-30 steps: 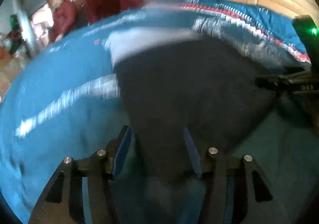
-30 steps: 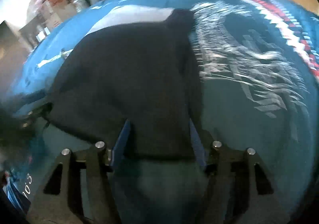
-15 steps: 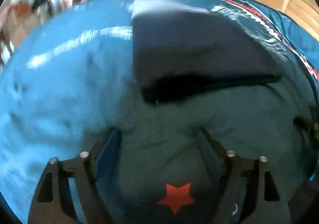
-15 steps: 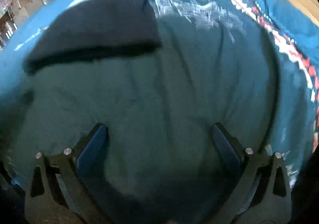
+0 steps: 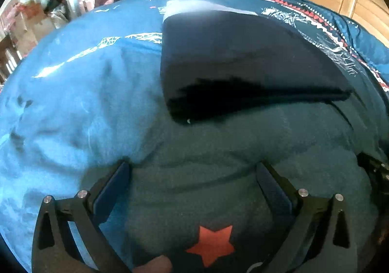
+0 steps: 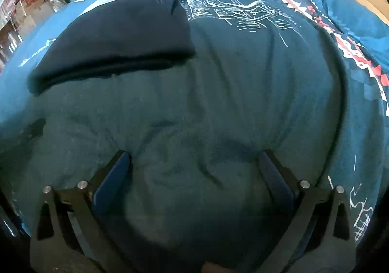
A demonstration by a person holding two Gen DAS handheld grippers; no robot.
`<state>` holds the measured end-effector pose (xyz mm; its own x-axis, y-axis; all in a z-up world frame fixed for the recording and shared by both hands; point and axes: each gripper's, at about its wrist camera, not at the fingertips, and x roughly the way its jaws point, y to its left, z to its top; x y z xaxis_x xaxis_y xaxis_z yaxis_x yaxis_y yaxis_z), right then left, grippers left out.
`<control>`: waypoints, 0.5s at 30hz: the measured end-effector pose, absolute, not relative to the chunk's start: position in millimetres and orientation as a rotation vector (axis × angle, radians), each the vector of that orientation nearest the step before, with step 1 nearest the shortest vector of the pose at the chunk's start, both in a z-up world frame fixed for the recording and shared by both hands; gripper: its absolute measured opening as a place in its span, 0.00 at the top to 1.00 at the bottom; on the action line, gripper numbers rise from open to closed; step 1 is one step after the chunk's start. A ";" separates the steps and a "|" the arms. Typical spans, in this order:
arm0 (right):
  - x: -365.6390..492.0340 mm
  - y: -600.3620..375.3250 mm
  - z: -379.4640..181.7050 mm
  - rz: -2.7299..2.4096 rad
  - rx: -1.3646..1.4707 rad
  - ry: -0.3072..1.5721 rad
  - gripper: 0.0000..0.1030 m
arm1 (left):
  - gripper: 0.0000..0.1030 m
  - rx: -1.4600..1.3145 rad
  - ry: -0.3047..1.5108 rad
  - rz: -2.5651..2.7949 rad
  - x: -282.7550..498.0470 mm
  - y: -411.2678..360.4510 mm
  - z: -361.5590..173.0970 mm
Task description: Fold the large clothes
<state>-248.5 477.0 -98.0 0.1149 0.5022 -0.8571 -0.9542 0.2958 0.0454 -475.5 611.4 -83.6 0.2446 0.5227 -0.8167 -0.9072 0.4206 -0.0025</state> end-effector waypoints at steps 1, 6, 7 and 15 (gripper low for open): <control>-250.5 474.3 -98.4 1.169 -0.608 0.917 0.00 | 0.00 -0.535 0.844 1.049 -477.2 610.0 -83.5; -252.8 471.9 -98.0 1.161 -0.594 0.920 0.00 | 0.00 -0.513 0.841 1.059 -475.7 609.7 -84.8; -253.0 471.8 -98.3 1.162 -0.594 0.920 0.00 | 0.00 -0.510 0.839 1.060 -474.7 609.9 -84.8; -253.0 473.0 -99.4 1.175 -0.601 0.915 0.00 | 0.00 -0.500 0.836 1.066 -475.4 609.5 -85.2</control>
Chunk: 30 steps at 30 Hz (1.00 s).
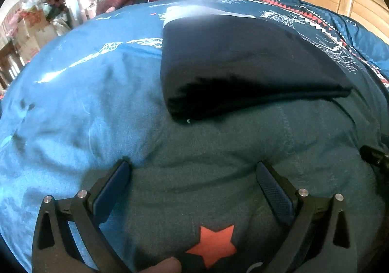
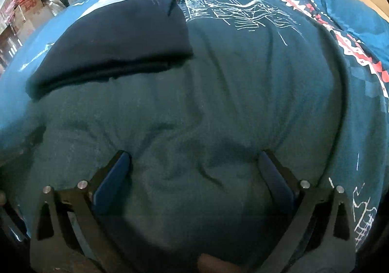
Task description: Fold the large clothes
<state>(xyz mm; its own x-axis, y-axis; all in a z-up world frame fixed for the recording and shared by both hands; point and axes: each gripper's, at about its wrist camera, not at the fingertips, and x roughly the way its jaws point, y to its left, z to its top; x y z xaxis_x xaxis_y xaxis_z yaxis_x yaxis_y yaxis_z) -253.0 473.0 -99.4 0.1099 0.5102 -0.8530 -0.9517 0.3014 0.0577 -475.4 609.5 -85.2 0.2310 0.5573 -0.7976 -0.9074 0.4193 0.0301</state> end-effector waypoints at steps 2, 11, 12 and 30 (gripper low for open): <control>-253.3 472.9 -99.8 1.177 -0.600 0.915 0.00 | 0.00 -0.500 0.833 1.065 -476.5 609.8 -85.3; -251.9 471.5 -100.8 1.194 -0.592 0.916 0.00 | 0.00 -0.497 0.830 1.068 -476.1 609.0 -85.8; -251.6 471.7 -100.7 1.194 -0.593 0.916 0.00 | 0.00 -0.497 0.830 1.068 -476.4 608.9 -85.8; -253.4 471.0 -101.6 1.196 -0.595 0.915 0.00 | 0.00 -0.498 0.827 1.067 -476.6 609.0 -86.2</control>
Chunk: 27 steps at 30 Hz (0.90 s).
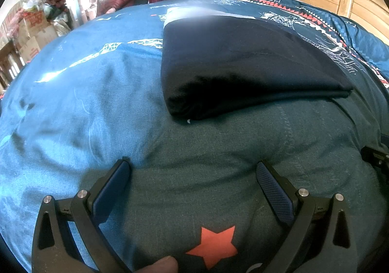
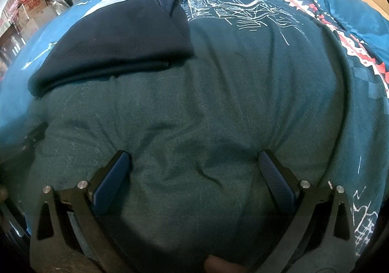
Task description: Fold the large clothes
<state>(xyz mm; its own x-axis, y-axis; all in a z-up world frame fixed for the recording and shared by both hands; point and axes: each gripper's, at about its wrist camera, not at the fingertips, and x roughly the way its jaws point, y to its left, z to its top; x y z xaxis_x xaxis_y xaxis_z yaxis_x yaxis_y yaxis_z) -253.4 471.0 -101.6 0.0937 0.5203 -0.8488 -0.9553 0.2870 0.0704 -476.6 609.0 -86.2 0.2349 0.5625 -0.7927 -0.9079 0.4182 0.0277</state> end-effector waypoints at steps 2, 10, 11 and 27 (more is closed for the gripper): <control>-253.2 471.0 -101.6 1.195 -0.595 0.914 0.00 | 0.00 -0.498 0.828 1.067 -476.6 609.0 -86.2; -253.3 470.7 -101.2 1.195 -0.595 0.914 0.00 | 0.00 -0.498 0.828 1.068 -476.5 609.0 -86.2; -253.6 470.7 -101.3 1.196 -0.596 0.913 0.00 | 0.00 -0.498 0.828 1.068 -476.5 609.0 -86.2; -252.9 471.3 -101.8 1.202 -0.596 0.914 0.00 | 0.00 -0.499 0.828 1.068 -476.3 608.9 -86.2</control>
